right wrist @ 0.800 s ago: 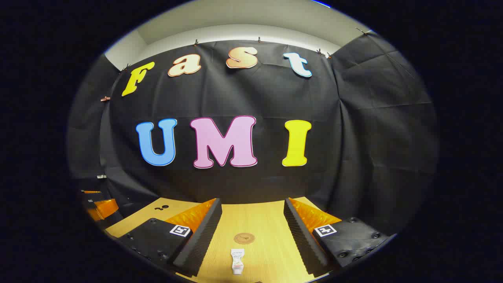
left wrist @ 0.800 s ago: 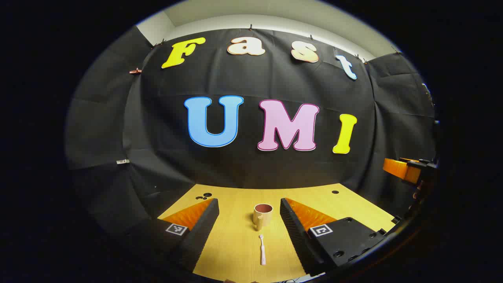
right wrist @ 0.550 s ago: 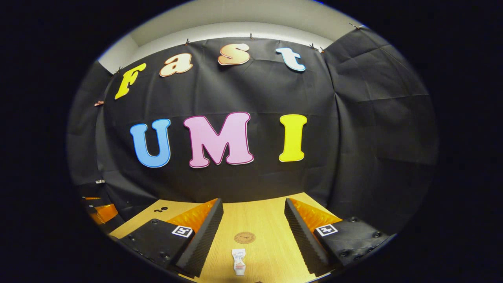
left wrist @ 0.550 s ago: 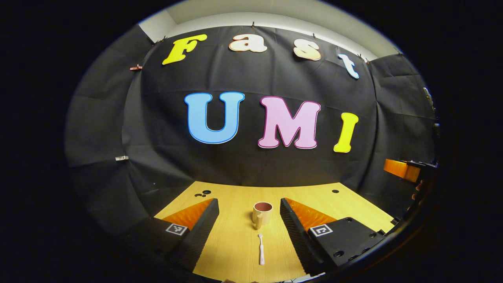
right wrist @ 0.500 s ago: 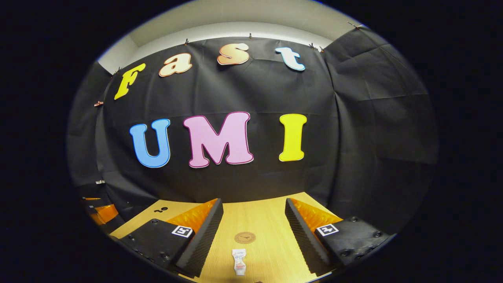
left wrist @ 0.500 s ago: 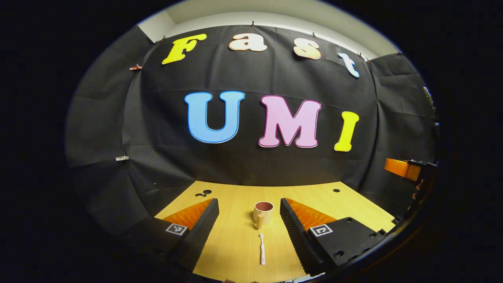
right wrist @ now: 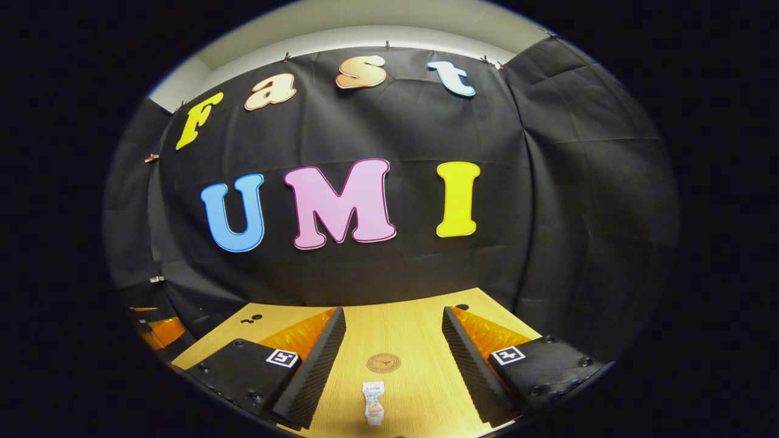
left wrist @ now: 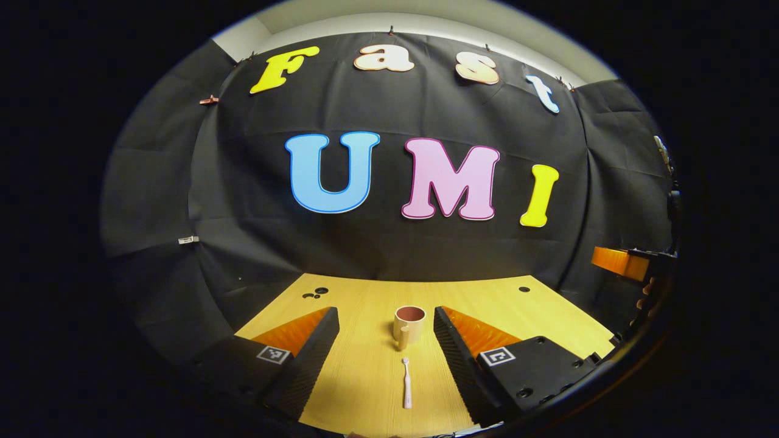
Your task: Put the toothbrush and toothpaste on the desktop into the cup, then pick up the cup and place it on the coaster on the desktop.
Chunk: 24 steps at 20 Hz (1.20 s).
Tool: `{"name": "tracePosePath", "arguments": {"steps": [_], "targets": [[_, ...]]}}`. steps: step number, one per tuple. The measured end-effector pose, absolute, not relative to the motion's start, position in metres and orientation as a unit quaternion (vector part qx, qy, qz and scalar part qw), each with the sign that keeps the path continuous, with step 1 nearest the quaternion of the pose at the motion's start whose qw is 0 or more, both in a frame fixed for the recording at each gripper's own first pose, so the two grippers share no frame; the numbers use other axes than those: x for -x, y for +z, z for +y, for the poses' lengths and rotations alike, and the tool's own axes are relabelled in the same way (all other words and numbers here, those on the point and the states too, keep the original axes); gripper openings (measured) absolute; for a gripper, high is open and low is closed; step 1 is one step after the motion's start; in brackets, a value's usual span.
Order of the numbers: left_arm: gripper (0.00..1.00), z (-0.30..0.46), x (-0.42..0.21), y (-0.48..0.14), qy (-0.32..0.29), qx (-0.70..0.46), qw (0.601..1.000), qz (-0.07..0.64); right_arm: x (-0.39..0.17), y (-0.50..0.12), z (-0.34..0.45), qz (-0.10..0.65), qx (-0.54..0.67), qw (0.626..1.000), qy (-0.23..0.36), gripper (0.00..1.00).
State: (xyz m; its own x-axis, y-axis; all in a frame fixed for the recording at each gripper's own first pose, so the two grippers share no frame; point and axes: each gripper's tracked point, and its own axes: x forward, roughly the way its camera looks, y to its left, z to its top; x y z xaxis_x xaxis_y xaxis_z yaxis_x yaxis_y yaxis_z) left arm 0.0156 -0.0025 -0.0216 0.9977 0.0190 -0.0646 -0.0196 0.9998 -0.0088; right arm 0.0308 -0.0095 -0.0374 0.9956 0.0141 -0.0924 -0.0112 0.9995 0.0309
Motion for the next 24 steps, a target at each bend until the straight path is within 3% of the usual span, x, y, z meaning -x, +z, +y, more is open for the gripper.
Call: {"name": "tracePosePath", "arguments": {"steps": [10, 24], "targets": [[0.97, 0.008, -0.028, -0.056, 0.047, 0.014, 0.996, 0.079, -0.069, -0.104, 0.017, 0.146, -0.012, 0.988, 0.055, 0.98], [0.97, 0.029, -0.033, -0.112, 0.136, 0.022, 0.978, 0.157, -0.100, -0.297, 0.033, 0.386, 0.031, 0.918, 0.091, 0.99]]}}
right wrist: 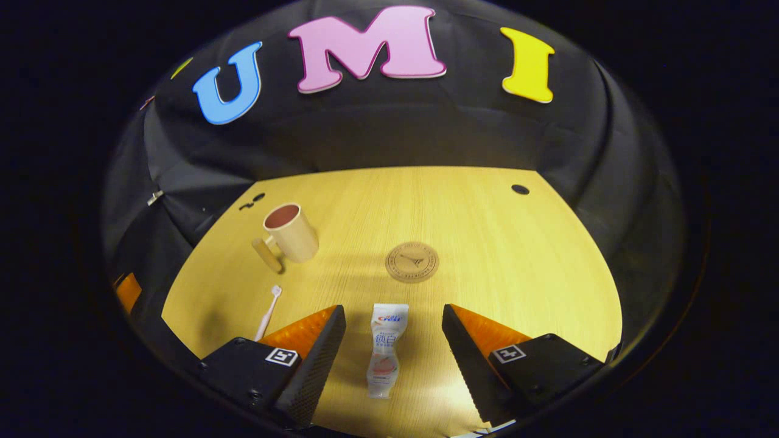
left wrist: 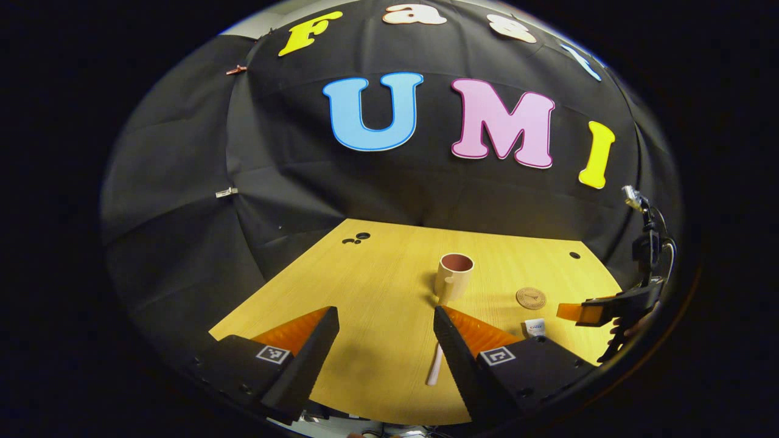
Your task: Put the toothbrush and toothpaste on the desktop into the cup, then pick up the cup and place it on the coaster on the desktop.
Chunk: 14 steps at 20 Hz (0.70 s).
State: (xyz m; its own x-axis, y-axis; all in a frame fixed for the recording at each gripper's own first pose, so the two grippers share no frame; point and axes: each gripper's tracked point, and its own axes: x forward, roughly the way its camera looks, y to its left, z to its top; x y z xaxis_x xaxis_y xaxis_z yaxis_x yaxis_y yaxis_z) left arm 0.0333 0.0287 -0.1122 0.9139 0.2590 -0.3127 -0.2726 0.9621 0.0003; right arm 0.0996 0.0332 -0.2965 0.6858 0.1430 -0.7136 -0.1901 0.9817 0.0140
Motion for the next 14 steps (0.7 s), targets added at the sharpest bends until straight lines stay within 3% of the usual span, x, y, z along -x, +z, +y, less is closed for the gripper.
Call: {"name": "tracePosePath", "arguments": {"steps": [12, 14], "targets": [[0.98, 0.013, -0.042, -0.134, 0.139, -0.007, 0.971, 0.193, -0.081, -0.406, 0.028, 0.516, 0.081, 0.850, 0.077, 0.98], [0.98, 0.007, -0.045, -0.134, 0.130, -0.016, 0.972, 0.195, -0.088, -0.408, 0.031, 0.506, 0.089, 0.854, 0.080, 0.98]]}}
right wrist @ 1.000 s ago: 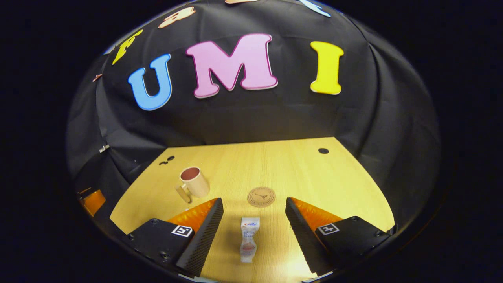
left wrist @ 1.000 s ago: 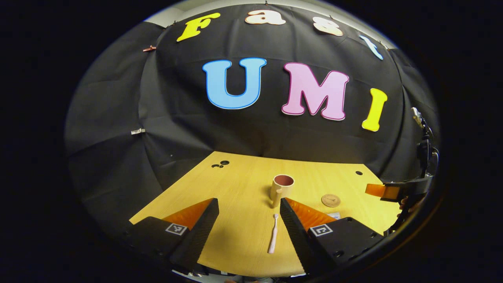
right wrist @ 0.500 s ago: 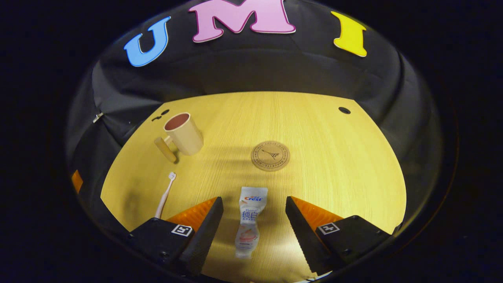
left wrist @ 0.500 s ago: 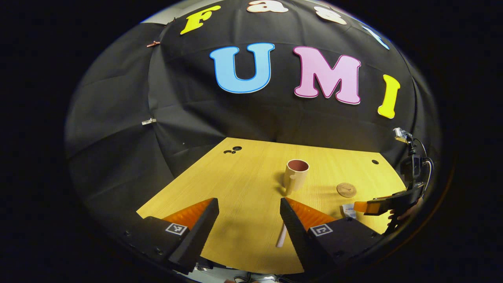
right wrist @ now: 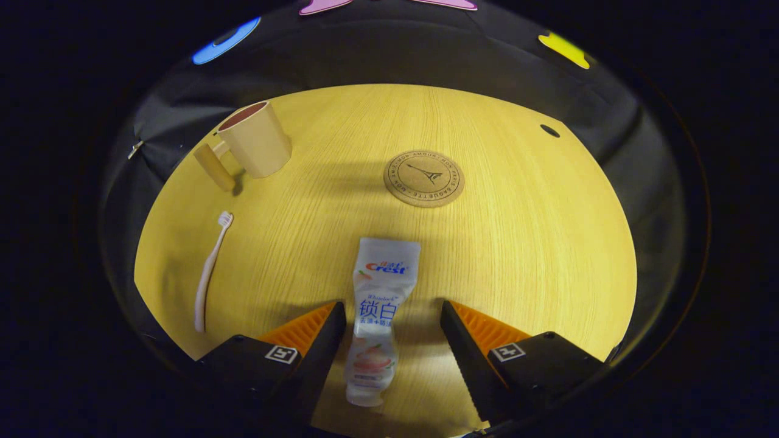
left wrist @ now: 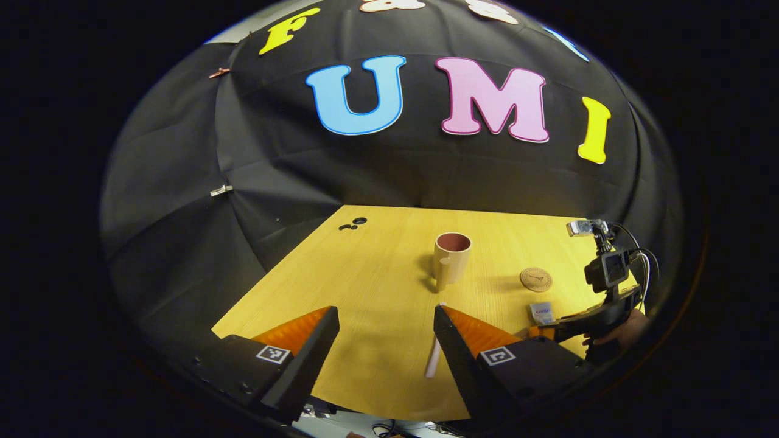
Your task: Put the toothbrush and toothpaste on the desktop into the cup, then pick up the cup and place it on the coaster on the desktop.
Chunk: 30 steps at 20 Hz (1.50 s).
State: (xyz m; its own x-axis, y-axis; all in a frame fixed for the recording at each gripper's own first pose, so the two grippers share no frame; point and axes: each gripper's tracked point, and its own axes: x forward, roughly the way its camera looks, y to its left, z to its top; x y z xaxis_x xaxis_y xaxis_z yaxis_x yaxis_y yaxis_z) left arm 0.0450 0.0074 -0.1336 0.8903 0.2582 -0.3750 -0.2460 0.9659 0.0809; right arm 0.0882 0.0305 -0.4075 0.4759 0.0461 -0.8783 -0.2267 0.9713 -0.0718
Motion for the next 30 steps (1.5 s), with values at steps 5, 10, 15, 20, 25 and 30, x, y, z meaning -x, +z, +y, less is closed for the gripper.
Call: {"name": "tracePosePath", "arguments": {"steps": [5, 10, 15, 20, 25, 30], "targets": [[0.97, -0.005, -0.049, -0.134, 0.112, -0.018, 0.974, 0.195, -0.087, -0.408, 0.029, 0.523, 0.078, 0.847, 0.057, 0.66], [0.98, -0.015, -0.054, -0.136, 0.099, -0.016, 0.976, 0.192, -0.084, -0.411, 0.032, 0.531, 0.097, 0.838, 0.084, 0.40], [0.97, -0.018, -0.061, -0.145, 0.092, -0.004, 0.976, 0.196, -0.082, -0.410, 0.030, 0.534, 0.110, 0.832, 0.108, 0.26], [0.98, -0.013, -0.079, -0.154, 0.081, 0.013, 0.974, 0.211, -0.089, -0.385, 0.013, 0.516, 0.091, 0.846, 0.103, 0.26], [0.98, -0.014, -0.108, -0.183, 0.053, 0.010, 0.960, 0.274, -0.093, -0.358, -0.004, 0.496, 0.087, 0.857, 0.109, 0.26], [0.98, -0.028, -0.133, -0.219, 0.023, -0.018, 0.945, 0.326, -0.088, -0.347, -0.020, 0.493, 0.070, 0.862, 0.100, 0.26]]}}
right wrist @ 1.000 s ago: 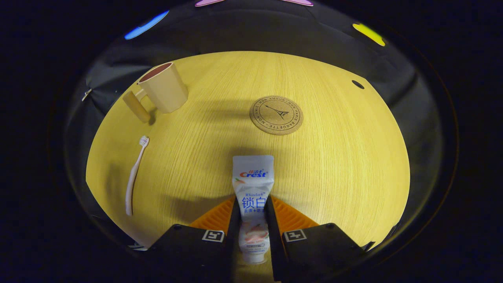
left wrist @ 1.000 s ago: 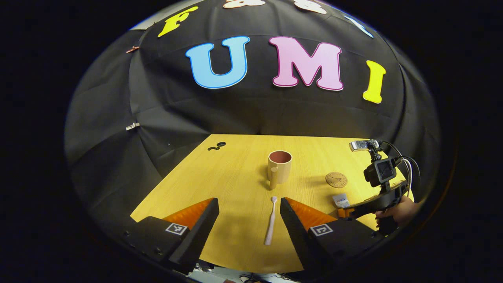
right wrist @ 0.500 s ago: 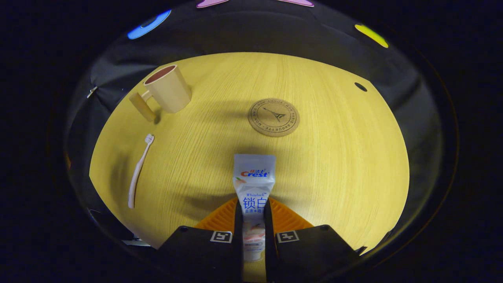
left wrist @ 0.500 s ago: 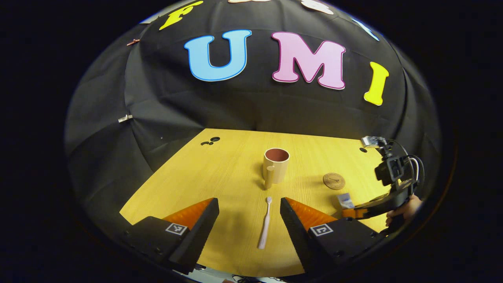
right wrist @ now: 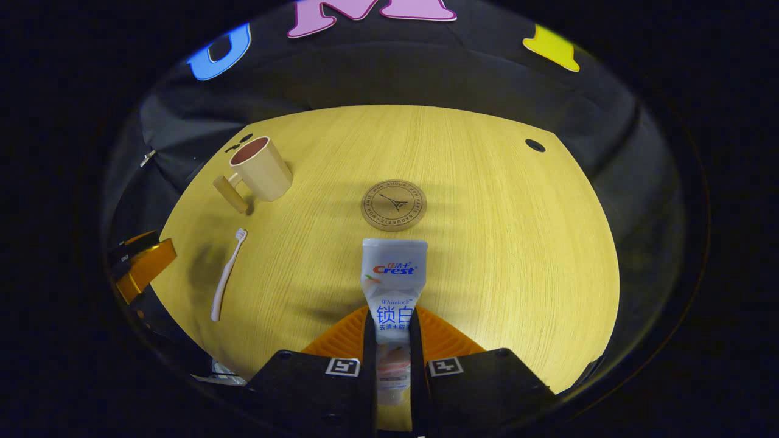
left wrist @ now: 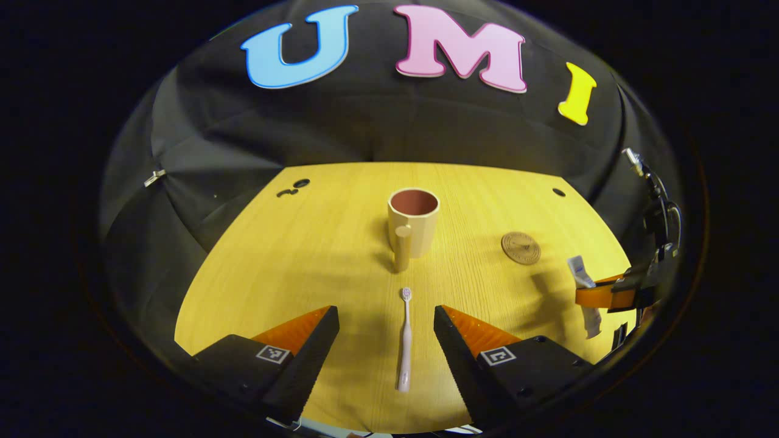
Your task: Put the toothbrush and toothpaste on the desktop into the cup, then pick up the cup and place it on the coaster on the desktop.
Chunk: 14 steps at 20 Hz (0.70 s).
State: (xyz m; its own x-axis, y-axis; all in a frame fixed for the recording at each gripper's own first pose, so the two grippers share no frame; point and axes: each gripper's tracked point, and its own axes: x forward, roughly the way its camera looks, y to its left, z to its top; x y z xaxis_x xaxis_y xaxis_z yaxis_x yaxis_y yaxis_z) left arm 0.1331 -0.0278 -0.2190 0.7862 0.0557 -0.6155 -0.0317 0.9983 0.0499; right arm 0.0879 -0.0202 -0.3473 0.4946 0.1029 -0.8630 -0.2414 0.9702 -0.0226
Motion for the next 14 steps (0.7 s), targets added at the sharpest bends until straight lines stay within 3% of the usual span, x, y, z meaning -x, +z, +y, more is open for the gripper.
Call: {"name": "tracePosePath", "arguments": {"steps": [9, 10, 11, 14], "targets": [[0.98, -0.030, -0.139, -0.294, 0.006, -0.012, 0.901, 0.434, -0.065, -0.342, -0.054, 0.490, 0.057, 0.866, 0.080, 0.26], [0.95, -0.029, -0.139, -0.299, 0.004, -0.014, 0.896, 0.443, -0.062, -0.342, -0.055, 0.492, 0.054, 0.865, 0.080, 0.20], [0.95, -0.028, -0.137, -0.304, 0.003, -0.018, 0.893, 0.451, -0.061, -0.345, -0.056, 0.495, 0.053, 0.864, 0.082, 0.26], [0.90, -0.027, -0.137, -0.313, 0.001, -0.024, 0.882, 0.470, -0.056, -0.345, -0.060, 0.496, 0.046, 0.864, 0.079, 0.26]]}}
